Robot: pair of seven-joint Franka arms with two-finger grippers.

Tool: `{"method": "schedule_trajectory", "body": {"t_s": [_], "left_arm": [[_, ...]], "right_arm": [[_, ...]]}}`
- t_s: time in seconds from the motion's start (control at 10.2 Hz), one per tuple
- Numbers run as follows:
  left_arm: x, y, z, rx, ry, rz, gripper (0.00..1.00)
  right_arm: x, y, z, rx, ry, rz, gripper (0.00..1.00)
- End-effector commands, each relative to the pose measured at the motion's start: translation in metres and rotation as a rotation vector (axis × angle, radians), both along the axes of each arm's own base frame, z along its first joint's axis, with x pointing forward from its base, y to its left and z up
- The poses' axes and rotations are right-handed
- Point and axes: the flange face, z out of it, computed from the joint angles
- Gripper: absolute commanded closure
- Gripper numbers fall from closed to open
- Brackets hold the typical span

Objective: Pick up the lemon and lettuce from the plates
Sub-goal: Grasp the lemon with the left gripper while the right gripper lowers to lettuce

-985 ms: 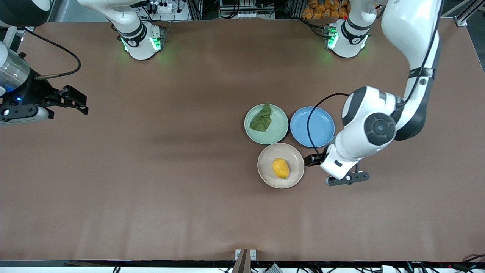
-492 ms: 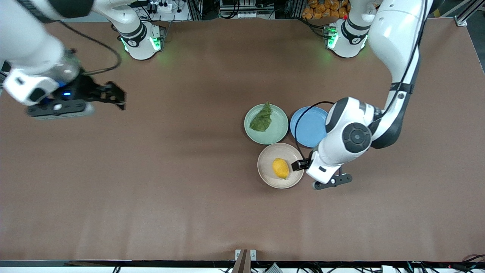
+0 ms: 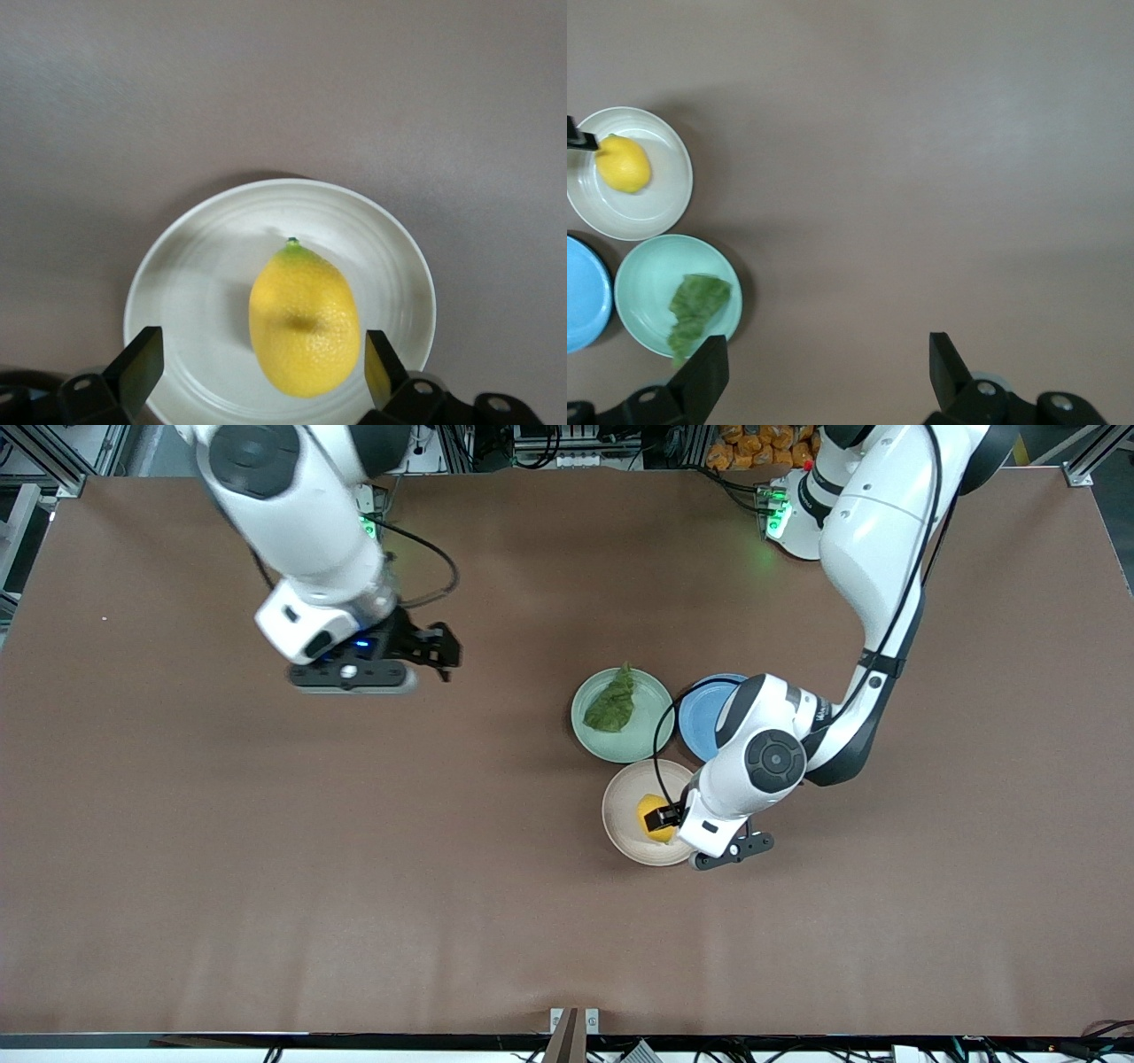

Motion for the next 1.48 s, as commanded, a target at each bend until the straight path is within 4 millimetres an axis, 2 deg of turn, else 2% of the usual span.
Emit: {"method": "schedule_trajectory", "body": {"t_s": [0.0, 0.3, 0.49, 0.59, 0.69, 0.79, 0.89, 0.98, 1.28, 1.38], "left_arm": [[0.0, -0.017, -0.017, -0.023, -0.006, 0.011, 0.0], [-0.006, -0.03, -0.039, -0.033, -0.012, 0.011, 0.0], [-0.01, -0.032, -0.052, -0.023, 0.0, -0.003, 0.0], [-0.01, -0.031, -0.052, -0.019, 0.001, 0.002, 0.59], [-0.011, -0.031, -0.051, -0.017, 0.002, 0.001, 1.0], [-0.01, -0.03, -0.05, -0.013, 0.0, 0.002, 1.0], [-0.01, -0.03, -0.045, -0.012, -0.005, -0.002, 1.0], [-0.008, -0.029, -0.034, -0.011, -0.014, -0.002, 1.0], [-0.004, -0.015, 0.011, 0.015, -0.01, -0.004, 1.0], [0.003, 0.0, 0.027, 0.019, -0.012, 0.016, 1.0]], "right_arm": [[-0.016, 0.06, -0.04, -0.026, -0.005, -0.075, 0.0], [-0.05, 0.137, -0.108, -0.05, -0.028, -0.186, 0.0], [-0.058, 0.16, -0.149, -0.073, -0.047, -0.237, 0.0], [-0.058, 0.162, -0.158, -0.082, -0.04, -0.236, 0.0], [-0.063, 0.167, -0.166, -0.087, -0.035, -0.228, 0.0], [-0.065, 0.174, -0.174, -0.073, -0.041, -0.254, 0.0], [-0.075, 0.189, -0.187, -0.053, -0.05, -0.282, 0.0], [-0.078, 0.195, -0.203, -0.059, -0.059, -0.296, 0.0], [-0.09, 0.215, -0.249, -0.06, -0.096, -0.342, 0.06], [-0.097, 0.22, -0.262, -0.076, -0.097, -0.35, 0.1]]}}
